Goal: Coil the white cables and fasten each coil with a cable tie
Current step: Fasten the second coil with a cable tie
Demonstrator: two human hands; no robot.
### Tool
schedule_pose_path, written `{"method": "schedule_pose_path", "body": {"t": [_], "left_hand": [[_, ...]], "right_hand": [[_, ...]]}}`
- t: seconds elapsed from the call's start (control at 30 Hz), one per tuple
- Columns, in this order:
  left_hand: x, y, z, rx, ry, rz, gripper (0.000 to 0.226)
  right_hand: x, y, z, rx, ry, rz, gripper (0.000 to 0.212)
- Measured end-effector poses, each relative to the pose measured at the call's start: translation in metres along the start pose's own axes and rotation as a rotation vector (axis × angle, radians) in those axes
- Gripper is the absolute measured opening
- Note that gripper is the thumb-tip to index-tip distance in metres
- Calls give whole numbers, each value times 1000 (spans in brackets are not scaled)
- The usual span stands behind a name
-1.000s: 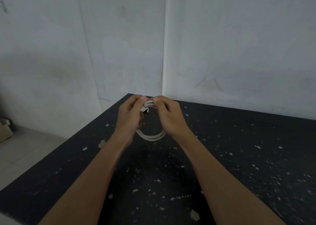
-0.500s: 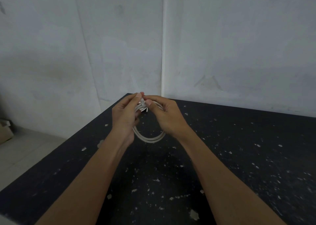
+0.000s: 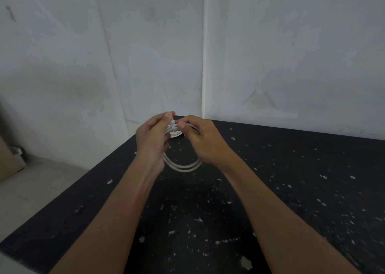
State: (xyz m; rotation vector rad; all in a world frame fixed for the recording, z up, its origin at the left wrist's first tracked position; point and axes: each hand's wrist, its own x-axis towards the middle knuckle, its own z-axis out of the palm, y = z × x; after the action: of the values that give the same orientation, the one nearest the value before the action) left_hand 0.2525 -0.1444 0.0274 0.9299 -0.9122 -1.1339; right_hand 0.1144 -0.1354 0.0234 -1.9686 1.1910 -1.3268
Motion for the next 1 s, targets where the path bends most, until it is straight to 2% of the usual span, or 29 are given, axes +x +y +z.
{"method": "schedule_pose_path", "body": {"t": [0.13,0.23,0.3,0.5,0.67,0.8,0.93,1.0], "left_hand": [[-3,-5,5,-5,-60,28,12],[-3,-7,7,14,-68,38,13],[-3,-6,6,14,-72,12,16],[4,-2,-1,8,-169,-26,14],[-3,3,3,11,-137,-16,11],[-1,0,4,28,-109,-47,11],[12,-4,-6,15,-24,-69,13],[20,-10,-14,63,-44,-60,15]], "right_hand": [[2,0,5,87,68,141,25],[3,-4,10,145,131,156,33],[3,-4,10,175,119,162,36],[0,-6,-3,333,-2,221,28],[1,-10,-3,386,-12,278,39],[5,-5,-1,396,-12,287,26],[-1,2,8,227,-40,250,8],[-3,6,17,296,-19,291,13]]}}
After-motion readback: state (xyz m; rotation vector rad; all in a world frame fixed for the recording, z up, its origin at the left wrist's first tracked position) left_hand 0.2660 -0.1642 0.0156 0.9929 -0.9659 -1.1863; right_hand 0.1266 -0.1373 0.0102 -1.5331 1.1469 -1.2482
